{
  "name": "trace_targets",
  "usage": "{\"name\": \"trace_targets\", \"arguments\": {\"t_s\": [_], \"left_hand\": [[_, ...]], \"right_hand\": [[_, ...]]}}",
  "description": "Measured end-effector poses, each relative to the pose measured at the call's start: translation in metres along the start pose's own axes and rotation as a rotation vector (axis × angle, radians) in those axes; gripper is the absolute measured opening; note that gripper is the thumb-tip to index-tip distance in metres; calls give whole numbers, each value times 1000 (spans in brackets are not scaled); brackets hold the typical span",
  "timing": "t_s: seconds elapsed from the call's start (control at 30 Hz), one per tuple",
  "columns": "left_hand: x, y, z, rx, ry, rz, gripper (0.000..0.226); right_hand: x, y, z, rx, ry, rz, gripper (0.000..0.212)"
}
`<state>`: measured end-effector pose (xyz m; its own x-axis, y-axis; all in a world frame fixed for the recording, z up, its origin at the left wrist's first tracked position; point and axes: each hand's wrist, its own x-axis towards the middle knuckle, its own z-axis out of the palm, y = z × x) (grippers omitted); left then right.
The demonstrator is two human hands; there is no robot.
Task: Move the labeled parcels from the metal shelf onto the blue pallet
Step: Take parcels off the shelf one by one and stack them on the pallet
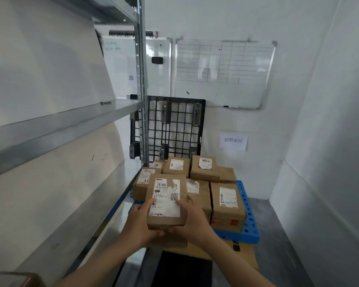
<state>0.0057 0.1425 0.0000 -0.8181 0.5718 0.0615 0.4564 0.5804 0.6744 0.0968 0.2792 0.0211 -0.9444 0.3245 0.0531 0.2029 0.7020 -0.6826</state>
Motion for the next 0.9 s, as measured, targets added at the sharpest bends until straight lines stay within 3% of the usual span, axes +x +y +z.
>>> {"name": "trace_targets", "arguments": {"t_s": [0.6, 0.9], "left_hand": [[296, -36, -23, 16, 78, -73, 91], [426, -70, -26, 16, 28, 43, 94]], "right_hand": [[316, 50, -11, 53, -33, -74, 77], [422, 63, -14, 48, 30, -9, 75]]}}
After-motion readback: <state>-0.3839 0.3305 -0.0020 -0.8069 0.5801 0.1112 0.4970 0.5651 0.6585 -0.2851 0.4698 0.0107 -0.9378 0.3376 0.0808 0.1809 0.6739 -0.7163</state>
